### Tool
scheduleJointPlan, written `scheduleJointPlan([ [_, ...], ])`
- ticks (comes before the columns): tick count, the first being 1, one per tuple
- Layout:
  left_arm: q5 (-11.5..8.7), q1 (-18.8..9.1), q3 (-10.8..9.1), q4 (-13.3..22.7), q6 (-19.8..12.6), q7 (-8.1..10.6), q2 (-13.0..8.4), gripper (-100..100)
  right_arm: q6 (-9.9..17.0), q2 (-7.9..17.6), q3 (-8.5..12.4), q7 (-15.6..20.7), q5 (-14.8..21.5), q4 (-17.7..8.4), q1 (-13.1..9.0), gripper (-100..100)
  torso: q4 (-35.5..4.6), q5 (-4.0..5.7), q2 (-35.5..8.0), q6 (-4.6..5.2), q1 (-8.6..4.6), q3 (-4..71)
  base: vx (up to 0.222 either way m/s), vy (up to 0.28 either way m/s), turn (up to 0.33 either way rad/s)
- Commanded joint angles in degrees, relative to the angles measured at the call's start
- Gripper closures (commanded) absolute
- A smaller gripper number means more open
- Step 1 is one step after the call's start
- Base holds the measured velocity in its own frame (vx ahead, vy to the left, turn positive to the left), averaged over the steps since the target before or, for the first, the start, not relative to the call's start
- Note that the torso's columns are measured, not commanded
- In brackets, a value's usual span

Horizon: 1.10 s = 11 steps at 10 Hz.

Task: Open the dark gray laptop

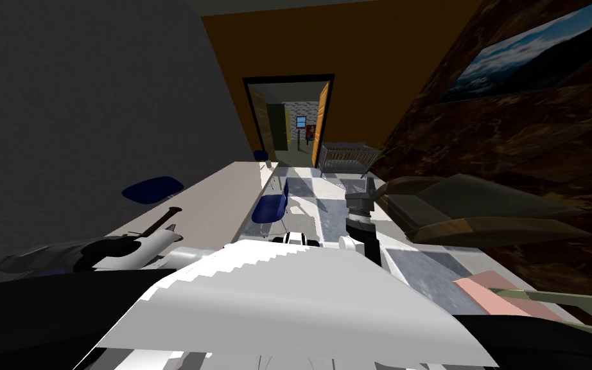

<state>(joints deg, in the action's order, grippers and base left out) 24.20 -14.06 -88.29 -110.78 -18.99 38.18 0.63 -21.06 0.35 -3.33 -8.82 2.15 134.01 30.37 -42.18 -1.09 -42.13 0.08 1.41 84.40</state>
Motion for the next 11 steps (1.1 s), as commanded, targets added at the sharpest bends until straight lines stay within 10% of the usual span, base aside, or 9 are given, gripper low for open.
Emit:
scheduleJointPlan([
  [1, 0.8, -0.9, 0.57, -2.6, -2.7, -0.75, -2.1, -100, 0.0, 0.0, 0.0, 0.0, 0.0, 0.0, 0.0, 0, 0.0, 0.24, 0.0, 0.12, -0.22, 0.0, -0.063, 0.018, -0.055],
  [2, 0.5, -0.5, 0.5, -2.9, -1.8, -0.58, -1.9, -100, 0.0, 0.0, 0.0, 0.0, 0.0, 0.0, 0.0, 0, 0.0, 0.23, 0.0, 0.16, -0.37, 0.1, -0.034, 0.015, -0.007],
  [3, 1.0, -1.1, 0.71, -3.3, -3.4, -0.93, -2.6, 100, 0.0, 0.0, 0.0, 0.0, 0.0, 0.0, 0.0, 0, 0.1, 0.1, 0.2, 0.04, -0.43, 0.1, -0.015, 0.006, -0.074],
  [7, 0.1, -0.1, 0.23, -1.1, -0.1, -0.17, -0.8, 100, 0.0, 0.0, 0.0, 0.0, 0.0, 0.0, 0.0, 0, 0.0, 0.44, 0.0, 0.0, -1.11, 0.0, 0.037, -0.001, 0.058],
  [8, -0.5, 0.2, 0.5, 0.2, -0.5, 0.08, -3.0, -100, 0.0, 0.0, 0.0, 0.0, 0.0, 0.0, 0.0, 0, -0.1, 0.62, -0.2, 0.02, -0.94, 0.0, -0.002, -0.027, 0.018],
  [11, -2.9, 1.2, 1.81, 4.9, -3.4, 0.88, -8.6, -100, 0.0, 0.0, 0.0, 0.0, 0.0, 0.0, 0.0, 0, -0.1, 0.63, -0.1, 0.03, -0.89, 0.1, -0.018, -0.045, 0.051],
])
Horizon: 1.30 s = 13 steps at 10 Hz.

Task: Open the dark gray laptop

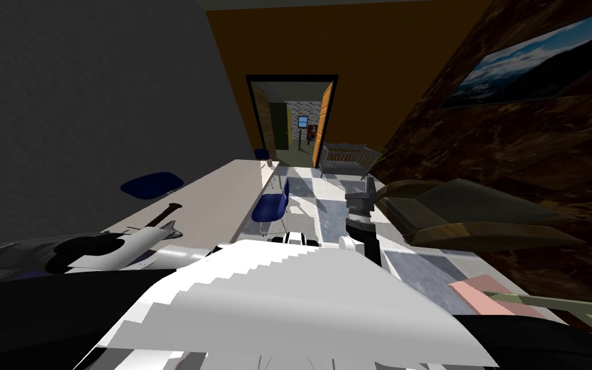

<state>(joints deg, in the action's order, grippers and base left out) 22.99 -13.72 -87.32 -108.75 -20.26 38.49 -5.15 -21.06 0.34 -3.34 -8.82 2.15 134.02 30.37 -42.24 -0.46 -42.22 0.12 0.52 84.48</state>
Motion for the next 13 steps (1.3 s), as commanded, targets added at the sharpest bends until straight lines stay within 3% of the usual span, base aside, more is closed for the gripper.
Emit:
scheduleJointPlan([
  [1, -1.7, 0.8, 0.83, 3.4, -2.2, 0.57, -3.0, -100, 0.0, 0.0, 0.0, 0.0, 0.0, 0.0, 0.0, 0, 0.1, -0.29, 0.1, 0.08, 0.31, 0.0, -0.024, -0.039, 0.021],
  [2, -2.8, 1.3, 1.44, 5.0, -3.5, 0.96, -5.2, -100, 0.0, 0.0, 0.0, 0.0, 0.0, 0.0, 0.0, 0, 0.1, -0.58, 0.3, 0.15, 0.54, 0.0, -0.023, -0.051, 0.034],
  [3, -2.8, 1.3, 1.44, 5.8, -3.5, 0.96, -5.2, -100, 0.0, 0.0, 0.0, 0.0, 0.0, 0.0, 0.0, 0, 0.2, -0.65, 0.4, 0.17, 0.74, 0.1, -0.015, -0.045, 0.015],
  [4, -4.0, 1.8, 2.1, 7.2, -5.1, 1.42, -7.6, -100, 0.0, 0.0, 0.0, 0.0, 0.0, 0.0, 0.0, 0, 0.2, -0.71, 0.4, 0.15, 0.84, 0.1, -0.01, -0.06, 0.03],
  [7, -4.0, 1.8, 2.1, 8.5, -5.1, 1.42, -7.6, -100, 0.0, 0.0, 0.0, 0.0, 0.0, 0.0, 0.0, 0, 0.1, -0.75, 0.3, 0.09, 0.88, 0.0, -0.003, -0.019, 0.01],
  [8, -5.4, 2.3, 2.82, 10.0, -6.9, 1.92, -10.2, -100, 0.0, 0.0, 0.0, 0.0, 0.0, 0.0, 0.0, 0, 0.2, -0.78, 0.3, 0.11, 0.91, 0.0, -0.01, -0.029, 0.025],
  [9, -5.4, 2.3, 2.82, 11.3, -6.9, 1.92, -10.2, -100, 0.0, 0.0, 0.0, 0.0, 0.0, 0.0, 0.0, 0, 0.1, -0.71, 0.2, 0.0, 0.79, 0.0, -0.009, -0.029, 0.021],
  [10, -6.9, 2.9, 3.58, 13.5, -8.5, 2.48, -12.8, -100, 0.0, 0.0, 0.0, 0.0, 0.0, 0.0, 0.0, 0, 0.2, -0.84, 0.2, -0.04, 0.74, -0.1, -0.009, -0.055, 0.053],
  [12, -6.9, 2.9, 3.58, 14.4, -8.8, 2.48, -12.8, -100, 0.0, 0.0, 0.0, 0.0, 0.0, 0.0, 0.0, 0, 0.1, -0.92, 0.1, -0.08, 0.71, -0.2, -0.014, -0.04, 0.019],
  [13, -8.5, 3.5, 4.38, 16.6, -10.2, 3.08, -15.5, -100, 0.0, 0.0, 0.0, 0.0, 0.0, 0.0, 0.0, 0, 0.1, -0.91, 0.1, -0.04, 0.76, -0.1, -0.018, -0.058, 0.055],
])
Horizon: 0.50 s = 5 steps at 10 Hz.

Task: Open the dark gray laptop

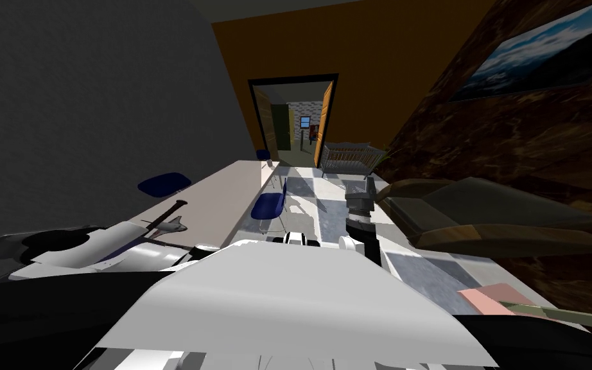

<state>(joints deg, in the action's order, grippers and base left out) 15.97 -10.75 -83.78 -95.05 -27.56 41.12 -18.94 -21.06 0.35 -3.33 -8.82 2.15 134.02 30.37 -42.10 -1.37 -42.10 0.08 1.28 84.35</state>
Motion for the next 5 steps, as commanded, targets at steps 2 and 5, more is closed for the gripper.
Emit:
scheduleJointPlan([
  [2, -1.4, 0.5, 0.85, 3.9, -3.5, 0.45, -1.7, -100, 0.0, 0.0, 0.0, 0.0, 0.0, 0.0, 0.0, 0, 0.0, 0.09, 0.1, 0.14, -0.14, 0.1, -0.018, -0.034, 0.015],
  [5, -3.1, 1.2, 1.68, 6.7, -5.6, 1.08, -4.6, -100, 0.0, 0.0, 0.0, 0.0, 0.0, 0.0, 0.0, 0, 0.0, -0.04, 0.1, -0.09, 0.26, 0.1, -0.008, -0.04, 0.027],
])
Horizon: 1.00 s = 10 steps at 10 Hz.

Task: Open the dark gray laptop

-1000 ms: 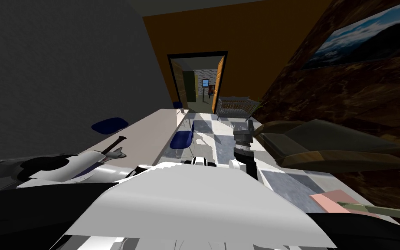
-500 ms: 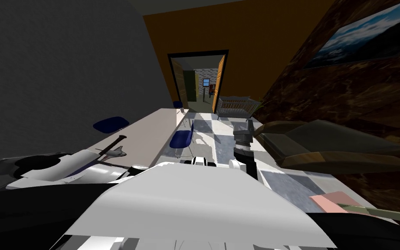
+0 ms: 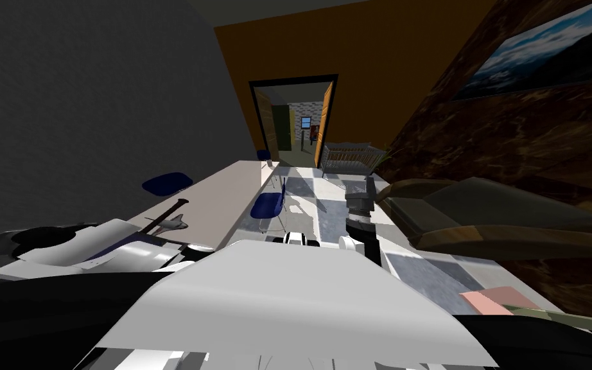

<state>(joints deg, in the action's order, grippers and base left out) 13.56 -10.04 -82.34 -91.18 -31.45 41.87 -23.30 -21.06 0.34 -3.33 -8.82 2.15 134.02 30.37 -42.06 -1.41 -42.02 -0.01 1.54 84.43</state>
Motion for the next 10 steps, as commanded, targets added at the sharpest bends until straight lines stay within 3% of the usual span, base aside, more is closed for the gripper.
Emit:
scheduleJointPlan([
  [1, -0.7, 0.4, 0.24, 3.4, -1.8, 0.33, -0.2, -100, 0.0, 0.0, 0.0, 0.0, 0.0, 0.0, 0.0, 0, 0.0, -0.12, 0.0, 0.01, 0.04, -0.1, -0.005, -0.025, 0.0],
  [2, -2.4, 1.1, 1.09, 5.4, -3.4, 0.99, -3.2, -100, 0.0, 0.0, 0.0, 0.0, 0.0, 0.0, 0.0, 0, 0.0, -0.18, 0.0, 0.02, 0.21, -0.1, -0.018, -0.058, 0.057],
  [5, -2.4, 1.1, 1.09, 7.0, -4.0, 0.99, -3.2, -100, 0.0, 0.0, 0.0, 0.0, 0.0, 0.0, 0.0, 0, 0.0, -0.3, -0.1, -0.08, 0.3, -0.1, -0.008, -0.026, 0.003],
  [6, -4.3, 1.8, 1.97, 9.1, -5.6, 1.68, -6.2, -100, 0.0, 0.0, 0.0, 0.0, 0.0, 0.0, 0.0, 0, 0.0, -0.34, 0.0, -0.12, 0.41, -0.1, -0.011, -0.047, 0.056],
  [7, -4.3, 1.8, 1.97, 10.6, -6.1, 1.68, -6.2, -100, 0.0, 0.0, 0.0, 0.0, 0.0, 0.0, 0.0, 0, 0.0, -0.28, -0.1, -0.18, 0.34, -0.1, -0.014, -0.05, 0.025],
  [10, -4.3, 1.8, 1.97, 10.6, -6.3, 1.68, -6.2, -100, 0.0, 0.0, 0.0, 0.0, 0.0, 0.0, 0.0, 0, 0.0, -0.41, -0.2, -0.28, 0.46, -0.2, -0.002, -0.011, 0.0],
])
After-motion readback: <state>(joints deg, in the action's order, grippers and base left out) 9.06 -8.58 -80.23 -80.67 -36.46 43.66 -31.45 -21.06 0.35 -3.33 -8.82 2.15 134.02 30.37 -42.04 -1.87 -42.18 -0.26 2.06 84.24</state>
